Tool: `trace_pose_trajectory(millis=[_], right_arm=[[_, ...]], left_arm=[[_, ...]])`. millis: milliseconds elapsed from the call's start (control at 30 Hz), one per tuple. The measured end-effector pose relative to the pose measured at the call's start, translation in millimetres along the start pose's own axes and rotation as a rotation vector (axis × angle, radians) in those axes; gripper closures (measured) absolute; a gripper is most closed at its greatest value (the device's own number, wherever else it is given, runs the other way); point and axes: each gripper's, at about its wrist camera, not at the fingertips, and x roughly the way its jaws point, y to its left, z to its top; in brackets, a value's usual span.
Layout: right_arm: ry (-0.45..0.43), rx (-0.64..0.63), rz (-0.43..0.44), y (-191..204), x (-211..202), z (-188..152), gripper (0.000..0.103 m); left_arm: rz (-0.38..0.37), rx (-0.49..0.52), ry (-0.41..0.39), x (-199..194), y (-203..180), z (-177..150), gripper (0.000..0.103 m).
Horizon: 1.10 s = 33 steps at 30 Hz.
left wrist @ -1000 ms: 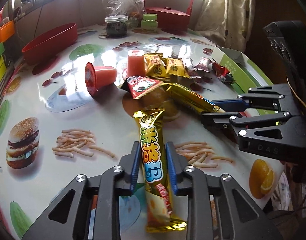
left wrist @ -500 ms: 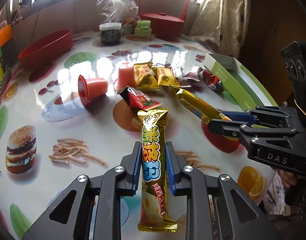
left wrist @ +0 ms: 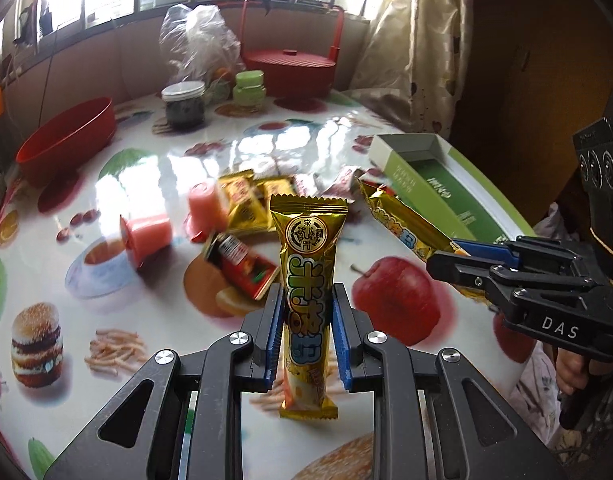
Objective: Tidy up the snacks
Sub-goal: 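Lift both gold snack bars and carry them over the green box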
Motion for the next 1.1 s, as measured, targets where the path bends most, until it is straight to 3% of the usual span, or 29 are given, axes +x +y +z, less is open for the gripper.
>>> trace_pose_trajectory(millis=[633, 1100], right_arm=[[-0.094, 0.15, -0.096, -60, -39, -3, 0.081], [-0.108, 0.269, -0.185, -110, -47, -10, 0.081]], left_arm=[[-0.077, 0.083, -0.042, 6, -50, 36, 0.079], [-0.195, 0.097, -0.004, 35, -93, 72, 0.079]])
